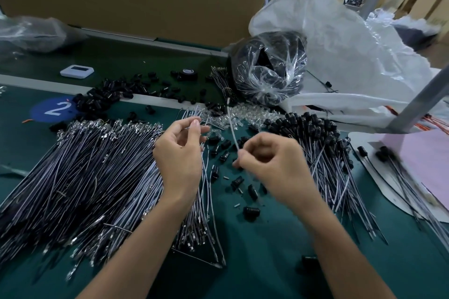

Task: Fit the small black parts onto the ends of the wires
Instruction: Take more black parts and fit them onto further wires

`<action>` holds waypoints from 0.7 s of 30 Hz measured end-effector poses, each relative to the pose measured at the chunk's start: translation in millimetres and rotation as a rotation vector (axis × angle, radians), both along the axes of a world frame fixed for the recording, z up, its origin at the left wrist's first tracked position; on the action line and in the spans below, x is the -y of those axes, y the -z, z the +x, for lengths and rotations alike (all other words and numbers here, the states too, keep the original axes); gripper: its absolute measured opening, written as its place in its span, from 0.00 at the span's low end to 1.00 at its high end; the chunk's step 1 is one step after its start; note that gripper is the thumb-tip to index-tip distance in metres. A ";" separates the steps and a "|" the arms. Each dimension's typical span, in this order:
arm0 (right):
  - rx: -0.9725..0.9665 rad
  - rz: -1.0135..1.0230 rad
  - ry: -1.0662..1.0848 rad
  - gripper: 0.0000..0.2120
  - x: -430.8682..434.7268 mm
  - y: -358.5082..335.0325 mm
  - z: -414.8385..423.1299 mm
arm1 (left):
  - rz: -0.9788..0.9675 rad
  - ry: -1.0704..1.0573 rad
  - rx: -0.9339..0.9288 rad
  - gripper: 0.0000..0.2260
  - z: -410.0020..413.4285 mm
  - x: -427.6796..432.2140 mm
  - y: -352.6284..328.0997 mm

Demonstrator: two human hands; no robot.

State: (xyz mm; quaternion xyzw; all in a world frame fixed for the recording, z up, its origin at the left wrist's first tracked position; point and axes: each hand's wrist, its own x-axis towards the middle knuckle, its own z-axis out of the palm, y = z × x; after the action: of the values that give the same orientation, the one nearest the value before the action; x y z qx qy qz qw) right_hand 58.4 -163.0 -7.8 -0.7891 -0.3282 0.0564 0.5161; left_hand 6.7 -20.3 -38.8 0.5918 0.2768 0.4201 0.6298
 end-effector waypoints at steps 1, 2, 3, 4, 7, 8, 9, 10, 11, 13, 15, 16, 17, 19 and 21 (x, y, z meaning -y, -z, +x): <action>-0.055 0.080 0.004 0.03 5.3 -0.6 4.3 | 0.046 0.007 -0.010 0.06 -0.2 1.0 0.1; -0.108 0.142 0.017 0.06 9.8 1.0 7.8 | 0.119 0.032 -0.036 0.06 -0.7 2.3 0.6; -0.158 0.188 0.036 0.09 13.3 3.5 10.4 | 0.225 0.083 -0.087 0.06 -1.4 4.2 0.4; -0.190 0.218 0.063 0.12 15.2 6.0 12.2 | 0.353 0.157 -0.169 0.05 -1.9 5.6 -1.0; -0.193 0.277 0.162 0.10 18.3 12.0 16.9 | 0.711 0.354 -0.500 0.08 -3.2 5.2 -10.2; -0.198 0.300 0.190 0.08 19.9 13.4 18.6 | 0.778 0.393 -0.607 0.10 -4.9 2.5 -15.4; -0.213 0.327 0.209 0.05 21.3 14.3 19.6 | 0.820 0.420 -0.700 0.12 -8.4 -2.0 -20.5; -0.231 0.353 0.218 0.04 22.4 15.0 20.4 | 0.847 0.424 -0.786 0.15 -13.2 -8.2 -24.6; -0.243 0.372 0.221 0.03 23.1 15.5 20.7 | 0.876 0.391 -0.880 0.18 -18.8 -17.0 -27.2; -0.231 0.366 0.229 0.03 21.9 16.7 20.4 | 0.966 0.220 -1.102 0.18 -32.6 -40.9 -29.5; -0.187 0.336 0.234 0.03 18.7 18.4 18.9 | 1.016 0.083 -1.316 0.12 -46.0 -63.5 -30.0; -0.161 0.325 0.233 0.03 17.3 19.3 18.1 | 1.006 0.068 -1.381 0.09 -50.6 -71.5 -29.2; -0.136 0.316 0.232 0.03 16.1 20.2 16.9 | 0.986 0.075 -1.404 0.06 -52.9 -78.4 -26.9; -0.086 0.304 0.230 0.03 15.0 21.9 14.4 | 0.933 0.104 -1.382 0.03 -52.8 -85.9 -24.0; -0.038 0.293 0.219 0.03 14.7 23.4 12.1 | 0.876 0.118 -1.346 0.04 -51.1 -88.0 -22.7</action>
State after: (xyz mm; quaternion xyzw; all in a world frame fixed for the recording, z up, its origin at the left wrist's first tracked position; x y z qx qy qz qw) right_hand 70.5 -177.7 -31.2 -0.7354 -0.2351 -0.0334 0.6347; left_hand -44.3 67.7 -16.1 0.9248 0.3755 0.0099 0.0599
